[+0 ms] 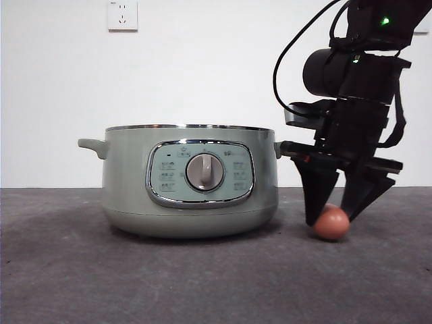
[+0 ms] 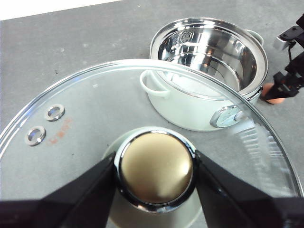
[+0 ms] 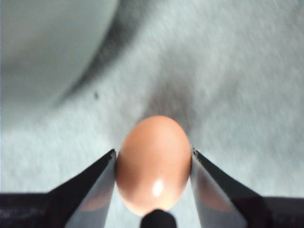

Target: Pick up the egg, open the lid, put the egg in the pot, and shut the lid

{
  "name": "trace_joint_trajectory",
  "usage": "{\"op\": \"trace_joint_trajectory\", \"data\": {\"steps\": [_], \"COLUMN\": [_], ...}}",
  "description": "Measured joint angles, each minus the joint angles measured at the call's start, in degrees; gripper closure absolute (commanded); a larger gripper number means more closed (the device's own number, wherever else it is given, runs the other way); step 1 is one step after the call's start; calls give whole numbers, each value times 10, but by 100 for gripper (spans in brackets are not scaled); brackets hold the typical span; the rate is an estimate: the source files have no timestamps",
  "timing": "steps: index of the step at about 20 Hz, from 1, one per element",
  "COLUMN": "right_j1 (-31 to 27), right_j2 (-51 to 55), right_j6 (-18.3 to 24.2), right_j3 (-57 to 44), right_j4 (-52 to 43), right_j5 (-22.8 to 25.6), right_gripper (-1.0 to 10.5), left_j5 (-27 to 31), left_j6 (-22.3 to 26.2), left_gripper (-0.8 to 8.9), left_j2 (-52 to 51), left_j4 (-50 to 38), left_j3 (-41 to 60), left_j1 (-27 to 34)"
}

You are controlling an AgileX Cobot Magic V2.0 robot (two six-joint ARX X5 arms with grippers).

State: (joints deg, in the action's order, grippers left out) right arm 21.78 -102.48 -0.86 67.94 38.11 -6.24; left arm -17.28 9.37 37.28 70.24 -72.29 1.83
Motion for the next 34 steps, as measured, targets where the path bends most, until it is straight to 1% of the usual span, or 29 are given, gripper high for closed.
{"op": "trace_joint_trajectory", "data": {"steps": [2,6,10,14,17,19,22,28,31,34], "right_j1": [0,0,3,31,67,89,112,133,134,134], "right_j2": [29,139,214,213,179,136,55,-125,-194,-240], "right_j6": [0,0,0,0,0,4,9,33,44,55], "right_j3": [0,0,3,63,133,191,284,470,507,512], "right_j4": [17,41,34,30,26,27,44,106,122,137], "right_j5": [1,1,0,1,0,0,0,5,12,22], "right_gripper": [956,956,957,957,958,958,958,958,958,958], "left_j5": [0,0,0,-3,-3,-8,-34,-34,-34,-34], "left_j6": [0,0,0,0,0,0,0,0,0,0], "left_gripper": [822,822,822,822,822,822,822,822,822,822], "left_j2": [0,0,0,1,1,1,1,2,2,2], "left_j4": [0,0,0,0,0,0,0,0,0,0], "left_j3": [0,0,0,0,0,0,0,0,0,0], "left_j1": [0,0,0,0,0,0,0,0,0,0]}}
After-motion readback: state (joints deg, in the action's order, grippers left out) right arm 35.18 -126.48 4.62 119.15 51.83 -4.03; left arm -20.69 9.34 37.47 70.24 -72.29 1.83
